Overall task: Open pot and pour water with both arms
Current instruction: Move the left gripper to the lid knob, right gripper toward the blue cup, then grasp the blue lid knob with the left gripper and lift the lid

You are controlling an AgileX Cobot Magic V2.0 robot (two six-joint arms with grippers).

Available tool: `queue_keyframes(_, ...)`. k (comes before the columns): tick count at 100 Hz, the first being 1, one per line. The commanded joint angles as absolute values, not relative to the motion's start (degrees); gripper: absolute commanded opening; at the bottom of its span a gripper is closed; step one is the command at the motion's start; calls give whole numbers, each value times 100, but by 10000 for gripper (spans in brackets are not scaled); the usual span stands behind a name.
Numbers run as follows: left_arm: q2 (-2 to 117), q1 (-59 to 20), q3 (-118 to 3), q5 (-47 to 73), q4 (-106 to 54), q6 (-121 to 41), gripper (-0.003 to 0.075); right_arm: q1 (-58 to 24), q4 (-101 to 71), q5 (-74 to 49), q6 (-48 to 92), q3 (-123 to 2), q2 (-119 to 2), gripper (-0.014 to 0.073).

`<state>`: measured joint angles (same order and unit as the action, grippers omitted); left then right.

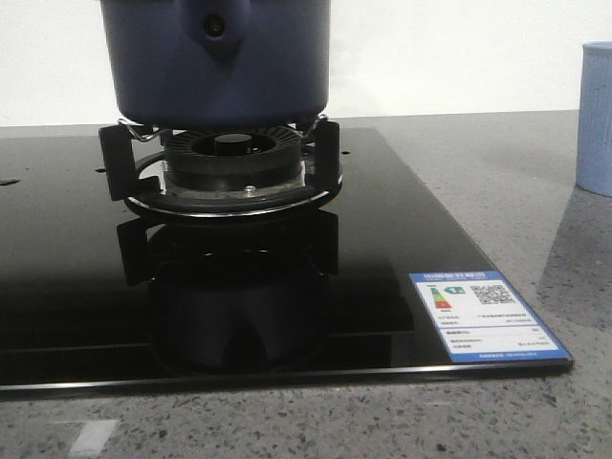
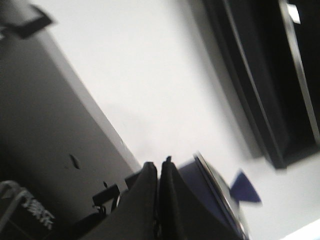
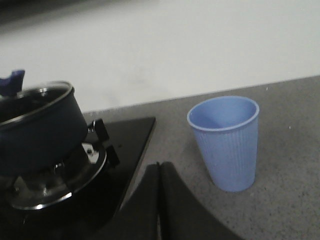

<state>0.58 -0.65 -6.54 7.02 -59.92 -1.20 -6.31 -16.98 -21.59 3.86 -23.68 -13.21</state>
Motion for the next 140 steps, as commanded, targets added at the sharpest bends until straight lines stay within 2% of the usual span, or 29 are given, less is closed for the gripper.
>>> queue_keyframes(1, 427, -66, -1241, 1248, -5152, -153, -19, -602, -1593, -2613, 395, -3113, -1972, -73)
queue_keyframes(13, 1142, -76, -1953, 2324, -4796, -1247, -19, -602, -1759, -3877, 395, -3855, -2827, -73)
queue_keyframes(25, 1886, -76, -2677, 3562, -4809, -2281, -19, -602, -2219, -4593, 395, -4292, -3491, -73)
queue_keyframes(38, 2718, -76, -3383, 4726, -5146, -2712, -18, -602, -2699, -4769, 620, -4438, -3859, -73)
queue_keyframes(49, 3423, -76, -3902, 5525, -6184, -3848, -19, -613, -3048, -4554, 1396, -4477, -3860, -73)
queue_keyframes(64, 4124, -100, -4438, 5967, -7522, -5349, -19, -697, -3110, -4386, 2067, -4659, -3860, -73)
queue_keyframes(81, 4805, -437, -5098, 5730, -7602, -6494, -12, -1020, -3110, -4049, 2535, -4843, -3850, -73)
queue_keyframes(90, 5215, -549, -5455, 5710, -7587, -7270, 81, -1088, -3110, -3821, 2634, -4975, -3825, -73)
queue_keyframes(95, 5439, -576, -5627, 5687, -7571, -7636, 179, -1097, -3110, -3735, 2714, -5065, -3801, -73)
queue_keyframes(104, 5820, -640, -5880, 5517, -7560, -7873, 421, -1097, -3110, -3574, 2809, -5213, -3724, -64)
queue_keyframes(110, 6036, -675, -5998, 5301, -7560, -7888, 573, -1097, -3110, -3499, 2809, -5278, -3650, -18)
queue_keyframes(117, 6297, -744, -6138, 5053, -7537, -7901, 662, -1097, -3110, -3392, 2809, -5353, -3563, 82)
queue_keyframes(125, 6609, -828, -6374, 4865, -7418, -7922, 672, -1097, -3099, -3247, 2809, -5400, -3478, 255)
queue_keyframes(131, 6929, -883, -6589, 4792, -7343, -8050, 672, -1097, -3099, -3105, 2809, -5431, -3432, 445)
queue_keyframes(132, 6929, -883, -6611, 4792, -7343, -8050, 672, -1097, -3099, -3105, 2809, -5444, -3434, 445)
queue_keyframes(140, 7345, -940, -6866, 4804, -7370, -8335, 672, -1097, -3099, -2877, 2809, -5445, -3393, 629)
